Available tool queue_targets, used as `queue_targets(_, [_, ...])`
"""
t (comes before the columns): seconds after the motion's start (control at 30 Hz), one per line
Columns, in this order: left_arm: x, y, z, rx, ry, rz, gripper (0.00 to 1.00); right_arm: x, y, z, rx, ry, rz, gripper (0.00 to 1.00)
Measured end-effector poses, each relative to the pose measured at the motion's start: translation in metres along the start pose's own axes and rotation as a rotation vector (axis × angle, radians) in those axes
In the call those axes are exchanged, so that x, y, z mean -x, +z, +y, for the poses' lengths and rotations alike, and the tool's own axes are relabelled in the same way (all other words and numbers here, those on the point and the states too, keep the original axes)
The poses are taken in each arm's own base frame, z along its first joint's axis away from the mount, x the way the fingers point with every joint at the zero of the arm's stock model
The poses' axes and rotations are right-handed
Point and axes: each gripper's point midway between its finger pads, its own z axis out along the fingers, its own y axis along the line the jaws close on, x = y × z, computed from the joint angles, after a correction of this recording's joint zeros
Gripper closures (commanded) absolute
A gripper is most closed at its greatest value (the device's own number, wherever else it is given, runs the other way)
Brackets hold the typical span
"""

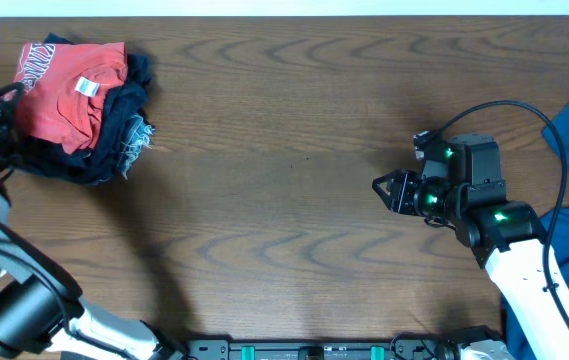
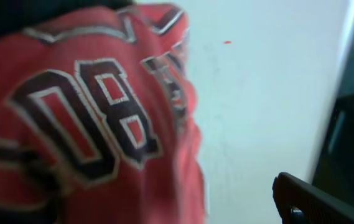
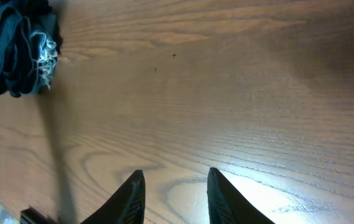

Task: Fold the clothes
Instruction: 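Press the red shirt down on the stack and release the left gripper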

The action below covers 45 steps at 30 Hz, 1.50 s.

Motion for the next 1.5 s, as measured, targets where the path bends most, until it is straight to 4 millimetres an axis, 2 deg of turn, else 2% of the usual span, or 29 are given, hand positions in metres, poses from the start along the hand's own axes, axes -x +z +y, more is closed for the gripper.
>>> queue_targets(0.07, [0.004, -0.013, -0.016, -0.028, 0.028, -0.01, 0.02, 0.0, 0.0, 0.0, 0.0, 0.0, 0.0, 0.69])
queue_targets(0.17, [0.007, -0.031, -0.05, -0.072, 0.119, -0.035, 0.02, 0.0, 0.0, 0.0, -0.001, 0.0, 0.0, 0.68])
queue_targets(0.23, [0.002, -0.04, -0.07, -0.086, 0.168, -0.033, 0.02, 0.0, 0.0, 0.0, -0.001, 0.0, 0.0, 0.68])
queue_targets(0.3, [-0.005, -0.047, -0.08, -0.078, 0.192, -0.025, 0.02, 0.0, 0.0, 0.0, -0.001, 0.0, 0.0, 0.68])
queue_targets(0.4, [-0.016, -0.052, -0.076, -0.032, 0.189, -0.008, 0.02, 0.0, 0.0, 0.0, -0.001, 0.001, 0.0, 0.68])
queue_targets(0.53, [-0.023, -0.057, -0.052, 0.086, 0.18, -0.01, 0.02, 0.0, 0.0, 0.0, -0.001, 0.001, -0.001, 0.68])
queue_targets(0.7, [-0.031, -0.056, -0.038, 0.188, 0.291, -0.013, 0.0, 0.0, 0.0, 0.0, -0.001, 0.001, -0.001, 0.67])
queue_targets(0.73, [-0.035, -0.052, -0.035, 0.217, 0.334, -0.005, 0.16, 0.0, 0.0, -0.001, -0.003, 0.001, -0.002, 0.68])
queue_targets(0.77, [-0.039, -0.048, -0.034, 0.238, 0.363, 0.0, 0.4, 0.001, 0.0, -0.001, -0.006, 0.001, -0.003, 0.68])
queue_targets(0.8, [-0.043, -0.041, -0.031, 0.272, 0.407, 0.005, 0.74, 0.001, 0.0, -0.001, -0.008, 0.001, -0.005, 0.69])
queue_targets(0.83, [-0.048, -0.034, -0.03, 0.3, 0.448, 0.009, 0.94, 0.001, 0.0, -0.002, -0.011, 0.002, -0.005, 0.69])
queue_targets(0.97, [-0.064, -0.008, -0.022, 0.445, 0.607, 0.001, 0.94, 0.001, 0.0, -0.003, -0.018, 0.008, -0.009, 0.7])
queue_targets(1.1, [-0.071, 0.009, 0.0, 0.612, 0.698, -0.019, 0.94, 0.002, 0.0, -0.004, -0.022, 0.013, -0.01, 0.71])
queue_targets(1.17, [-0.072, 0.015, 0.016, 0.679, 0.712, -0.011, 0.87, 0.002, 0.0, -0.004, -0.021, 0.015, -0.011, 0.71])
queue_targets(1.2, [-0.073, 0.018, 0.024, 0.708, 0.715, -0.002, 0.78, 0.002, 0.0, -0.004, -0.022, 0.016, -0.011, 0.71])
queue_targets(1.3, [-0.079, 0.02, 0.039, 0.759, 0.714, 0.028, 0.67, 0.002, 0.0, -0.004, -0.024, 0.005, -0.013, 0.74])
queue_targets(1.37, [-0.085, 0.02, 0.038, 0.751, 0.712, 0.047, 0.58, 0.003, 0.0, -0.005, -0.033, -0.024, -0.017, 0.75])
queue_targets(1.43, [-0.096, 0.017, 0.028, 0.709, 0.709, 0.086, 0.51, 0.003, -0.003, -0.008, -0.06, -0.048, -0.014, 0.75])
queue_targets(1.5, [-0.108, 0.011, 0.008, 0.65, 0.719, 0.13, 0.43, 0.009, -0.012, -0.009, -0.106, -0.074, -0.019, 0.74])
